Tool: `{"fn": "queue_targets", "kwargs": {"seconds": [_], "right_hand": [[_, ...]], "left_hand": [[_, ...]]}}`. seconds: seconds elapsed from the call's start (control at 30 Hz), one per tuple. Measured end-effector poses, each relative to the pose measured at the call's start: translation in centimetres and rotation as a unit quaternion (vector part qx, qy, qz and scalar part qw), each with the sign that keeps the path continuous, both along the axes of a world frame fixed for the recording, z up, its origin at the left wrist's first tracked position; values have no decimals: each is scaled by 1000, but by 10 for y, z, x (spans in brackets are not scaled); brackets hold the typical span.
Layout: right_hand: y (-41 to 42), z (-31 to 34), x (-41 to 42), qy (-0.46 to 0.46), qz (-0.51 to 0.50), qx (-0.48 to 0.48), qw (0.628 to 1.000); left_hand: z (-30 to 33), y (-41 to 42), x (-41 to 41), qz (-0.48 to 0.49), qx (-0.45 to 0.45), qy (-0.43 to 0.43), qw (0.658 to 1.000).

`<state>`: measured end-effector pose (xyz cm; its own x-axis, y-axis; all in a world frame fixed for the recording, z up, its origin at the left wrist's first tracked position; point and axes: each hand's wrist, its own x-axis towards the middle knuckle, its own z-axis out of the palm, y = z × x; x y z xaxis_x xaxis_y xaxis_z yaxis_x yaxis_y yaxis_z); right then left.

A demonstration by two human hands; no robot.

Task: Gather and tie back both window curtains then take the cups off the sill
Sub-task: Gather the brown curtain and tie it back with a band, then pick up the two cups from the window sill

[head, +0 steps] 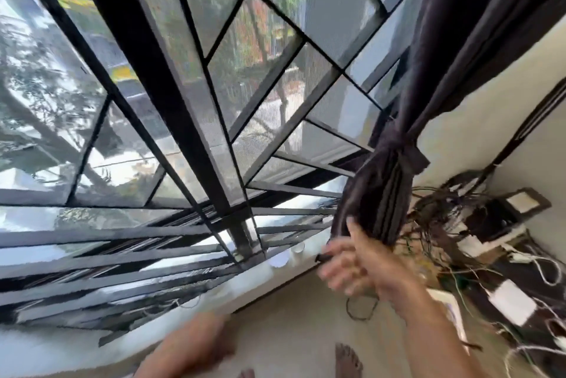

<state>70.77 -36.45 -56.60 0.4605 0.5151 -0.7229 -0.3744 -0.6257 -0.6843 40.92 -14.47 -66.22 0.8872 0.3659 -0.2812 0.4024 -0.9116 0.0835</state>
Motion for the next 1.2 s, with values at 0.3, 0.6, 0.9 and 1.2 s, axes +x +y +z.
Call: {"fn": "queue_targets", "kwargs": {"seconds": [0.3, 0.6, 0.9, 1.2], "right_hand": [[72, -136, -73, -268, -93, 103, 953], [102, -276, -54, -210, -155, 18, 965], [116, -414, -25, -123, -96, -73, 985], [124, -511, 20, -187, 25, -156, 970]], "left_hand": [[-52, 23, 125, 17, -118, -70, 990], [-190, 9, 136, 136, -220, -3, 966], [-302, 27, 169, 232, -260, 30, 937], [-402, 26, 211, 288, -294, 80, 908]]}}
